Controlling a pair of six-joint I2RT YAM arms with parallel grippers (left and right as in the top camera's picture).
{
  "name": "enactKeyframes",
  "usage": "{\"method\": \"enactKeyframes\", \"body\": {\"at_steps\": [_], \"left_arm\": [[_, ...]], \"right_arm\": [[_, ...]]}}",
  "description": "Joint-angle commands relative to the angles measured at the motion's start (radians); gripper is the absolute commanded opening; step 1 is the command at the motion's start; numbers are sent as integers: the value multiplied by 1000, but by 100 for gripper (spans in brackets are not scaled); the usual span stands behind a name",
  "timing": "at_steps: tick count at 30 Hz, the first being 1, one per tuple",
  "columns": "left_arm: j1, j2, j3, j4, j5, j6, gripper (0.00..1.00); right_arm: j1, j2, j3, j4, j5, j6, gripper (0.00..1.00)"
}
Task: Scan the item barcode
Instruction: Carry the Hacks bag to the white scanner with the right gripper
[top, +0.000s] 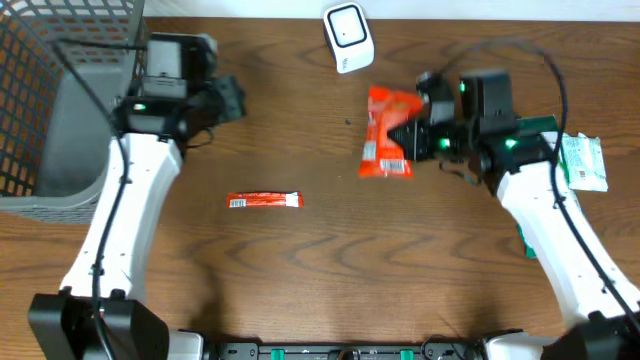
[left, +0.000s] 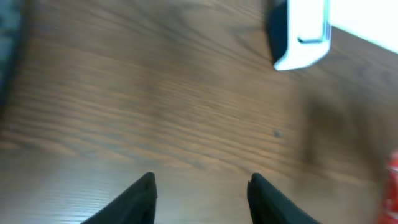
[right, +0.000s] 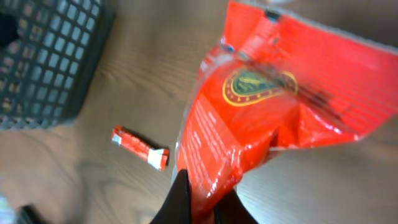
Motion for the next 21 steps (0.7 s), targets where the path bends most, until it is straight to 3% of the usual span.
{"method": "enactKeyframes", "body": {"at_steps": [1, 4, 13, 21], "left_arm": [[43, -10, 5, -6, -10, 11, 59], [72, -10, 5, -7, -10, 11, 75], [76, -10, 5, -7, -10, 11, 81], [76, -10, 5, -7, -10, 11, 82]], "right_arm": [[68, -29, 145, -44, 205, -129, 1], [140, 32, 314, -110, 345, -200, 1], [260, 369, 848, -281, 677, -423, 1], [331, 562, 924, -71, 902, -668, 1]]}}
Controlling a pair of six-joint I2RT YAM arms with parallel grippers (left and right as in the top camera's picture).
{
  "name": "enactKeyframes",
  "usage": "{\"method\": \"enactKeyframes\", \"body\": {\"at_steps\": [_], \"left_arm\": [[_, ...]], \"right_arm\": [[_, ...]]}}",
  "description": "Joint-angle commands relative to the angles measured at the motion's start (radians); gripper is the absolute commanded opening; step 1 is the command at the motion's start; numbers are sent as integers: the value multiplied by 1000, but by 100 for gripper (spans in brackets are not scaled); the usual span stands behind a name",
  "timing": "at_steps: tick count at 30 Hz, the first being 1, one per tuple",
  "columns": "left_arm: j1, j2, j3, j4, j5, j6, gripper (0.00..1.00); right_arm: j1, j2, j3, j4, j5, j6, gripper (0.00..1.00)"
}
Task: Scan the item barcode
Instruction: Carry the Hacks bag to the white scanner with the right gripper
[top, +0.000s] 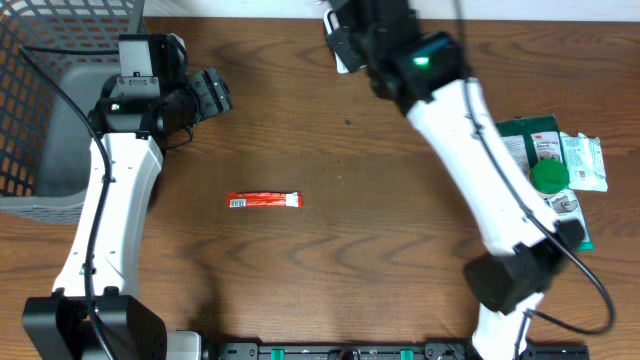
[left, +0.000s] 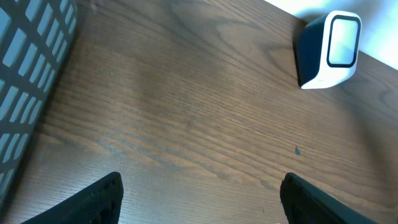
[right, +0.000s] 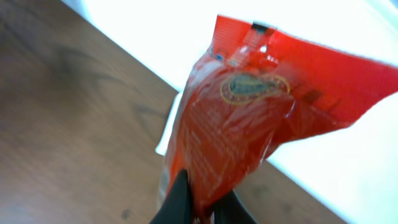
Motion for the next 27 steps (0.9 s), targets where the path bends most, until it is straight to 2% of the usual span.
{"method": "enactKeyframes", "body": {"at_steps": [1, 12, 22, 25, 27], "left_arm": [[2, -10, 5, -1, -6, 13, 82], [2, -10, 5, -1, -6, 13, 82], [2, -10, 5, -1, -6, 13, 82], [2, -10, 5, -1, -6, 13, 82], [2, -10, 5, -1, -6, 13, 82]], "right_arm": [[32, 77, 31, 100, 177, -192, 1], [43, 312, 30, 529, 322, -547, 1], [29, 560, 30, 1081, 373, -1087, 1], [18, 608, 31, 1135, 368, -1165, 2], [10, 632, 31, 1159, 369, -1159, 2]]}}
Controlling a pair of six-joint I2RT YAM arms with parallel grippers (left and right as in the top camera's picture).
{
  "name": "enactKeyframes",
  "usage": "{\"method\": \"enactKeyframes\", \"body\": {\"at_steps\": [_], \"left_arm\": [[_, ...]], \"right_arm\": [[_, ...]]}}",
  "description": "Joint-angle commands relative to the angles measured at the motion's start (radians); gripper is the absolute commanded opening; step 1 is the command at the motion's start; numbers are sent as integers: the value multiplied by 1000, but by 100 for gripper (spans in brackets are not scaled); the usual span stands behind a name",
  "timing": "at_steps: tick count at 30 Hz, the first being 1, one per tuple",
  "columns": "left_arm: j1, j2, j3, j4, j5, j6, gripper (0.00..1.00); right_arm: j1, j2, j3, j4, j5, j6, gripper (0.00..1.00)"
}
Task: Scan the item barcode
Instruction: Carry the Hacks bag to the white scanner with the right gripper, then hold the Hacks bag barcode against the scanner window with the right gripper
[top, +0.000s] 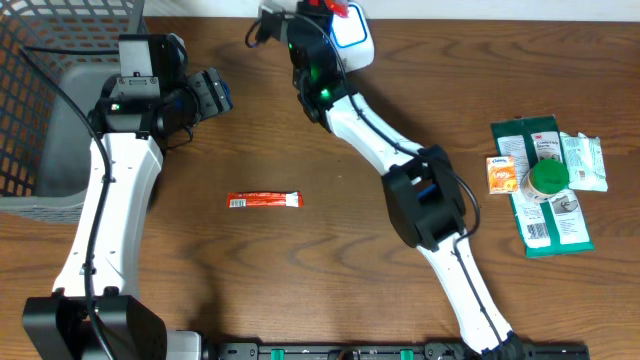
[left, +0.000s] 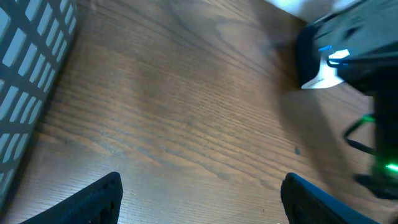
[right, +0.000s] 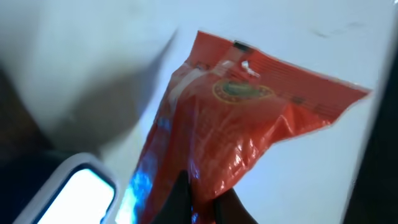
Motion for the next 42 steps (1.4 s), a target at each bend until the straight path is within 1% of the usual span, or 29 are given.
{"method": "enactKeyframes", "body": {"at_steps": [1, 4, 13, 16, 18, 21, 27, 35, 39, 42], "left_arm": [[2, -10, 5, -1, -6, 13, 82], [2, -10, 5, 0, -6, 13, 82], [2, -10, 5, -1, -6, 13, 82], [2, -10, 5, -1, -6, 13, 82], [2, -10, 5, -1, -6, 13, 82], [2, -10, 5, -1, -6, 13, 82], [2, -10, 5, -1, -6, 13, 82], [2, -10, 5, -1, -6, 13, 82], [2, -10, 5, -1, -6, 13, 82], [2, -10, 5, -1, -6, 13, 82]], "right_arm": [[-28, 44, 23, 37, 23, -114, 1], [-35, 58, 23, 31, 19, -51, 1], [-35, 58, 22, -116, -76, 113, 1], [-35, 58, 22, -133, -92, 249, 1], [-35, 58, 22, -134, -100, 296, 1], [-35, 58, 22, -133, -117, 322, 1], [-38, 58, 22, -165, -166, 322, 1], [-59, 58, 22, -174, -164, 401, 1], [-69, 58, 22, -169, -165, 438, 1], [-70, 56, 22, -130, -165, 444, 1]]}}
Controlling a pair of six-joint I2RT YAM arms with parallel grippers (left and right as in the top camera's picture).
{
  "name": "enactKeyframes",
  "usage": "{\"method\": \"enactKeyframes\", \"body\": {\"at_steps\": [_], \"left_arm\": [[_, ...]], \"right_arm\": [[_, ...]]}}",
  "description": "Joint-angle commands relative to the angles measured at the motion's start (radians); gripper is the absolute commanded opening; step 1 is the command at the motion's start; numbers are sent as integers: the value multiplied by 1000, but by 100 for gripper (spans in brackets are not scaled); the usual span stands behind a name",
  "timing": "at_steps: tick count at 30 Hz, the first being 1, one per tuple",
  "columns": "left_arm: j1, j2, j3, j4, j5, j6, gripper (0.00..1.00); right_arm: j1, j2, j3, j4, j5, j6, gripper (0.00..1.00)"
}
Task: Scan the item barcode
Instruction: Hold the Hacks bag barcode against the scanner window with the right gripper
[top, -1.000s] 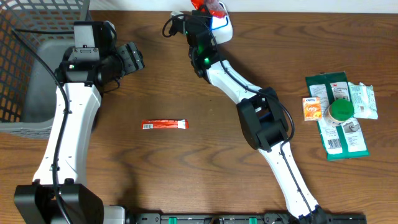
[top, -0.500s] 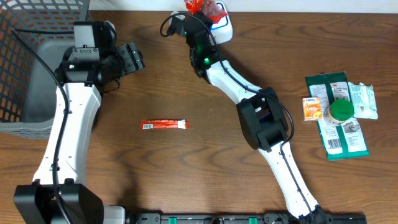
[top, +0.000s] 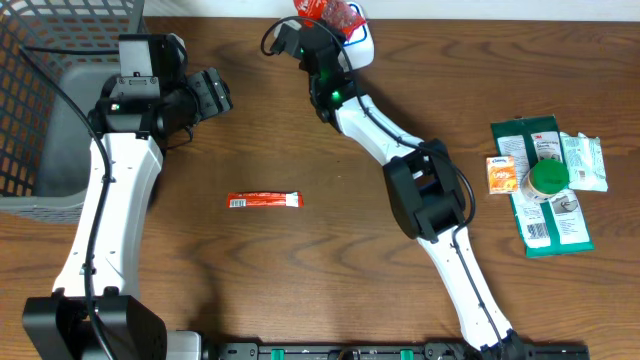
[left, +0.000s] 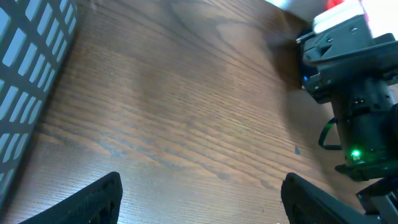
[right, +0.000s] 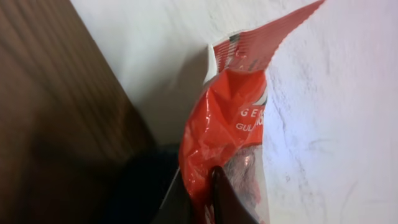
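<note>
My right gripper (right: 200, 194) is shut on the lower edge of a red snack bag (right: 229, 127), which is held up against the pale wall. In the overhead view the bag (top: 328, 9) sits at the far table edge, right over the white barcode scanner (top: 362, 50), which the right gripper (top: 318, 24) partly hides. The bag's barcode cannot be made out. My left gripper (left: 202, 179) hovers open over bare wood to the left, nothing between its fingers (left: 99, 193). It sees the right arm (left: 354, 118) in front of the scanner.
A grey wire basket (top: 40, 110) stands at the far left. A small red stick packet (top: 264, 201) lies mid-table. Green packets, an orange box and a green lid (top: 548, 176) are grouped at the right edge.
The red bag has turned in the right gripper: its printed face showed before, now it is seen more edge-on against the wall. The right gripper sits slightly further right. The left arm has not moved.
The right gripper first held the red bag low over the table's middle right, and the left gripper was narrowly open. By the following moment the bag was up at the scanner and the left gripper stood wide open. The bag has stayed at the scanner, turned differently each time.
</note>
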Motion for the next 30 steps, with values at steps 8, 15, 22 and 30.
{"method": "enactKeyframes", "body": {"at_steps": [8, 15, 22, 30], "left_arm": [[2, -10, 5, -1, -6, 13, 82], [2, -10, 5, -1, -6, 13, 82], [2, -10, 5, -1, -6, 13, 82], [2, -10, 5, -1, -6, 13, 82]], "right_arm": [[-14, -13, 20, 42, -70, -158, 1], [-13, -13, 20, -49, -84, -322, 1], [-42, -13, 20, -137, -185, 43, 1], [-60, -13, 20, -122, -192, 177, 1]]}}
